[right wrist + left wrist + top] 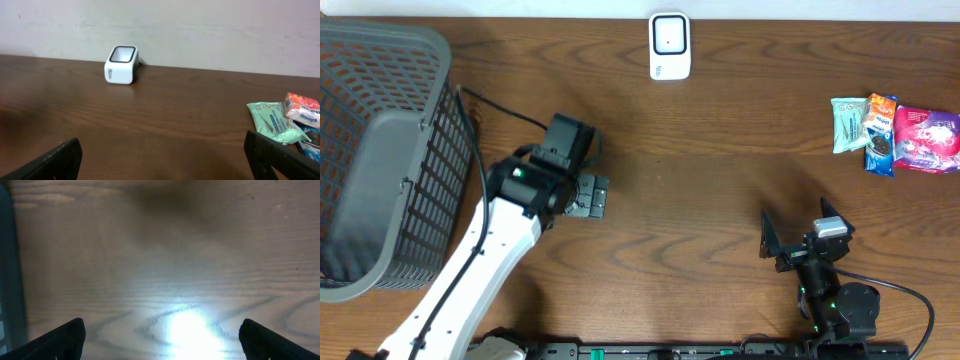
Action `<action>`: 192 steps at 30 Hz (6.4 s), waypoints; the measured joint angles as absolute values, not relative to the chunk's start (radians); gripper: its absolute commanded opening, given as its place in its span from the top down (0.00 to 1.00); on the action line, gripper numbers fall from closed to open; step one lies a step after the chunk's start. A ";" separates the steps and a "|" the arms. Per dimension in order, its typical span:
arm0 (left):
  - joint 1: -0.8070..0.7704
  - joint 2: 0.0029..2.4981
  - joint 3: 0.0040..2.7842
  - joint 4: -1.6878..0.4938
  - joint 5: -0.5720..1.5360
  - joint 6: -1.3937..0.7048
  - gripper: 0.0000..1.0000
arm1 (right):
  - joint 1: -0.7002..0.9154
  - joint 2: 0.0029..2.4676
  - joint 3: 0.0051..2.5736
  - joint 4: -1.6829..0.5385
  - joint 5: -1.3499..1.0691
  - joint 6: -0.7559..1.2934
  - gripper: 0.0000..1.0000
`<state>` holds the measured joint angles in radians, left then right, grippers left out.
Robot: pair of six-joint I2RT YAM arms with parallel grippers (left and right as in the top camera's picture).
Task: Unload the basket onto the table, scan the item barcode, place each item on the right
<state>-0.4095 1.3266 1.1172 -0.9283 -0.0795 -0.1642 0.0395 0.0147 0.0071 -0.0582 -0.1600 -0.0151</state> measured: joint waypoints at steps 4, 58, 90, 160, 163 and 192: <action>-0.410 1.230 0.995 -0.833 -0.074 -0.164 0.02 | 0.039 0.015 0.007 -0.058 -0.160 -0.015 0.01; -0.019 0.012 0.019 -0.002 0.335 0.052 0.02 | 0.036 0.012 0.007 -0.059 -0.160 -0.015 0.01; -0.015 0.012 0.019 -0.005 0.327 0.049 0.02 | 0.036 0.012 0.007 -0.059 -0.160 -0.015 0.01; -0.015 0.012 0.020 -0.005 0.323 0.083 0.02 | 0.036 0.012 0.007 -0.059 -0.160 -0.015 0.01; -0.015 0.012 0.020 -0.005 0.323 0.083 0.02 | 0.036 0.012 0.007 -0.058 -0.160 -0.015 0.01; -0.015 0.012 0.020 -0.005 0.323 0.083 0.02 | 0.036 0.012 0.007 -0.058 -0.160 -0.015 0.01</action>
